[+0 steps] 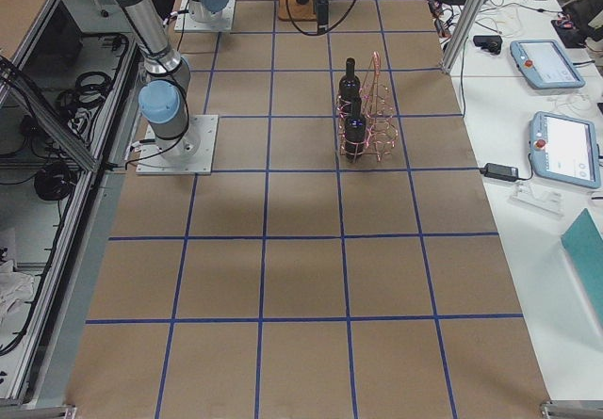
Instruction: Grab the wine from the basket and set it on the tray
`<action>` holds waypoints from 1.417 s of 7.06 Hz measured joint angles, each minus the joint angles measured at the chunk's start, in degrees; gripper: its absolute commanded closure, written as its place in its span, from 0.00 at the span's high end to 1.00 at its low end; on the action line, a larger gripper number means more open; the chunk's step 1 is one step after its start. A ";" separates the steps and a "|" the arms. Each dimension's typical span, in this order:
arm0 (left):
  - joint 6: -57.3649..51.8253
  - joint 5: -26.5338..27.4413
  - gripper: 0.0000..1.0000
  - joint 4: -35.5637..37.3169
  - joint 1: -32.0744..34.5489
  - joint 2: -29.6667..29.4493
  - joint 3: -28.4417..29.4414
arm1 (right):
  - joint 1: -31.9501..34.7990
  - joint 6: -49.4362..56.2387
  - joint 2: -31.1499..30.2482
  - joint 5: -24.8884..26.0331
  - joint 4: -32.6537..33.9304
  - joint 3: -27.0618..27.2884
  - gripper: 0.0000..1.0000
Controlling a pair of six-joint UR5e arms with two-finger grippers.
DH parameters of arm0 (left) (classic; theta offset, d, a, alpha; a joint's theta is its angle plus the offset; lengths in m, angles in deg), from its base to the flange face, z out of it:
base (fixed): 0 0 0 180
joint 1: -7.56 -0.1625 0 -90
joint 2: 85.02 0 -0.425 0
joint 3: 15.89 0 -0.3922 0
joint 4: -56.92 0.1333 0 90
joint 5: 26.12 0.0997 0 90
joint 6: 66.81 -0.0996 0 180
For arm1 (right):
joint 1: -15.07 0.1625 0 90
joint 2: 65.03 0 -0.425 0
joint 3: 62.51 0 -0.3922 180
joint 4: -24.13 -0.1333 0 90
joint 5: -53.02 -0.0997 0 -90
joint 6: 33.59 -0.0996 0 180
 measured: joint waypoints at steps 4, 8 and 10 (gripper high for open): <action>7.05 -0.49 1.00 -12.80 2.79 4.44 8.93 | 0.00 0.00 -0.03 0.03 0.00 0.00 1.00; 35.02 -1.43 1.00 -10.07 22.45 -0.86 18.33 | 0.00 0.00 0.03 0.08 0.00 0.02 1.00; 41.05 1.77 1.00 -5.05 30.92 -4.45 19.11 | 0.00 0.00 0.06 0.09 0.00 0.03 1.00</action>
